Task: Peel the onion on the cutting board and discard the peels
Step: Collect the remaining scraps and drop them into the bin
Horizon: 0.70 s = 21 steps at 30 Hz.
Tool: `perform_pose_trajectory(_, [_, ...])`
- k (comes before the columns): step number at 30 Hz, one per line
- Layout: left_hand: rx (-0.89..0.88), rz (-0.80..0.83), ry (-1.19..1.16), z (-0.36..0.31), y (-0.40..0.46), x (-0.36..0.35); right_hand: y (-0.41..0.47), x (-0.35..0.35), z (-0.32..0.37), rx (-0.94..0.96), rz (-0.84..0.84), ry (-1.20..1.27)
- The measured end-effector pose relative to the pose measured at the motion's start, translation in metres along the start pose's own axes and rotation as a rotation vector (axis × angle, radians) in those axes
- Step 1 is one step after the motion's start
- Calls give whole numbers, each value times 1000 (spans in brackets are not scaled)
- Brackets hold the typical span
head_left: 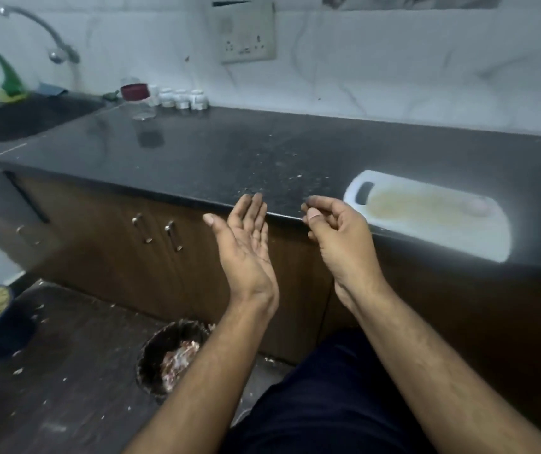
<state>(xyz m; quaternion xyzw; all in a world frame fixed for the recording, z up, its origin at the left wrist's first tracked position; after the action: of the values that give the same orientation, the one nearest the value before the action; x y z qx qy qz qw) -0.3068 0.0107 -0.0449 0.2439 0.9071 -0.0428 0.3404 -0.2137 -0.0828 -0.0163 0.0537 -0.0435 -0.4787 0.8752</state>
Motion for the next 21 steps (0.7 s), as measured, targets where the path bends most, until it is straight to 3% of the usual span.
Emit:
perform_pose_trajectory(11, [123,252,134,77,9,-123,43,117,-21,-53,-301,17])
perform_pose_trajectory(21, [268,244,270,117,54,-196,115,175,-17,-198,-313,-131])
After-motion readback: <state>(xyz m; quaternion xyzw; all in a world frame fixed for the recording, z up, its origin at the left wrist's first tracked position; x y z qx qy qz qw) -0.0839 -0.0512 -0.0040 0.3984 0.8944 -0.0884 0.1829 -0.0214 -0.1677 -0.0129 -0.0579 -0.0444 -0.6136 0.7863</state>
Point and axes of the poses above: each hand's wrist, its own y-axis towards the middle knuckle, its own x-axis out of the back of the hand, z = x × y, the point moved 4 cm from there along y, towards the middle knuckle
